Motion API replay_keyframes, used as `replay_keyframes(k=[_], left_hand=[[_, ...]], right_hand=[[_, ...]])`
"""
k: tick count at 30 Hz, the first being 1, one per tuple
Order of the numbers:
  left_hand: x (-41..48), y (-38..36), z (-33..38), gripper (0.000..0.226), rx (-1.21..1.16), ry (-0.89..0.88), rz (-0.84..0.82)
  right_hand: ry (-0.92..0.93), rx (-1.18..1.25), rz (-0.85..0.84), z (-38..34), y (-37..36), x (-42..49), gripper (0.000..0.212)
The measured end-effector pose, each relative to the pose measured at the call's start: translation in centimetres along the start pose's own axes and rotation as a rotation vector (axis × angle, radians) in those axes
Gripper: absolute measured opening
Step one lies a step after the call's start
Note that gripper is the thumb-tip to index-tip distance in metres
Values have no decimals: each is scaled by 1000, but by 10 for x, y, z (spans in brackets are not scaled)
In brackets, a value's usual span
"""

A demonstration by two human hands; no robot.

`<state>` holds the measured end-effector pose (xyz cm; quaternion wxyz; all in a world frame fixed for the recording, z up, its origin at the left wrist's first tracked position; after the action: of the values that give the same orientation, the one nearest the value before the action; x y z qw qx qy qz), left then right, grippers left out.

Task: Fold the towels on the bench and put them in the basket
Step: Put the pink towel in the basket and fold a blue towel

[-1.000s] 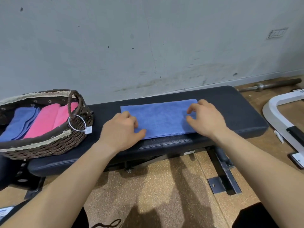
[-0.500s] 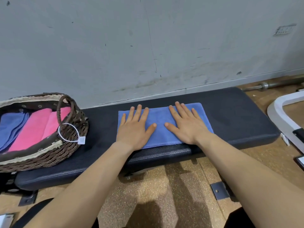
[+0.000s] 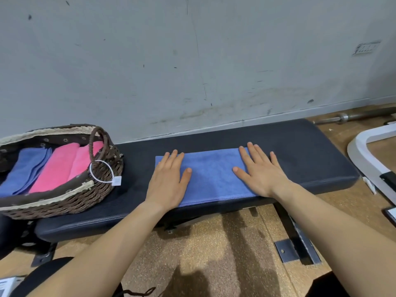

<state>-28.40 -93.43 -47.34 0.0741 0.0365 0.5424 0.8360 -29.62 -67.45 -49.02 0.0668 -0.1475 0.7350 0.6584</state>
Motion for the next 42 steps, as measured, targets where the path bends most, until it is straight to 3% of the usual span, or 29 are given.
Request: replay_keyframes(k=[2, 5, 9, 17, 20, 23, 29, 35, 42], left_hand=[[-10, 11, -5, 52, -16, 34, 44], [-24, 21, -18, 53, 162, 168, 55], [-33, 26, -17, 60, 228, 249, 32], [-21, 39, -34, 62, -329, 440, 25], [-20, 40, -33, 68, -378, 512, -55], [-20, 42, -32, 61, -380, 556, -104], [-15, 46, -34, 68, -513, 474, -42], [-9, 69, -22, 58, -707, 327, 187], [3, 90, 4, 47, -929, 254, 248]], right_hand=[[39, -11, 35, -6, 6, -6, 77], [231, 29, 66, -30, 16, -14, 73], [405, 97, 39, -61, 22, -18, 55], [378, 220, -57, -63, 22, -12, 42], [382, 247, -84, -67, 25, -9, 40], [384, 276, -115, -70, 26, -5, 40], [386, 308, -148, -76, 25, 2, 43], [413, 303, -90, -92, 20, 4, 43], [464, 290, -45, -125, 18, 5, 37]])
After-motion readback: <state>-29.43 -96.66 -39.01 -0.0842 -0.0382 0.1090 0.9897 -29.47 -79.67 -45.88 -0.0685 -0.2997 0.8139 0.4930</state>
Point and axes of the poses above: each hand's wrist, its own x-axis towards the middle knuckle, its own y-axis out of the back of the hand, z = x × y, the point moved 6 cm from there along x, towards the middle knuckle, and after that the axes turned 3 degrees about -z, right-handed, at the moved point
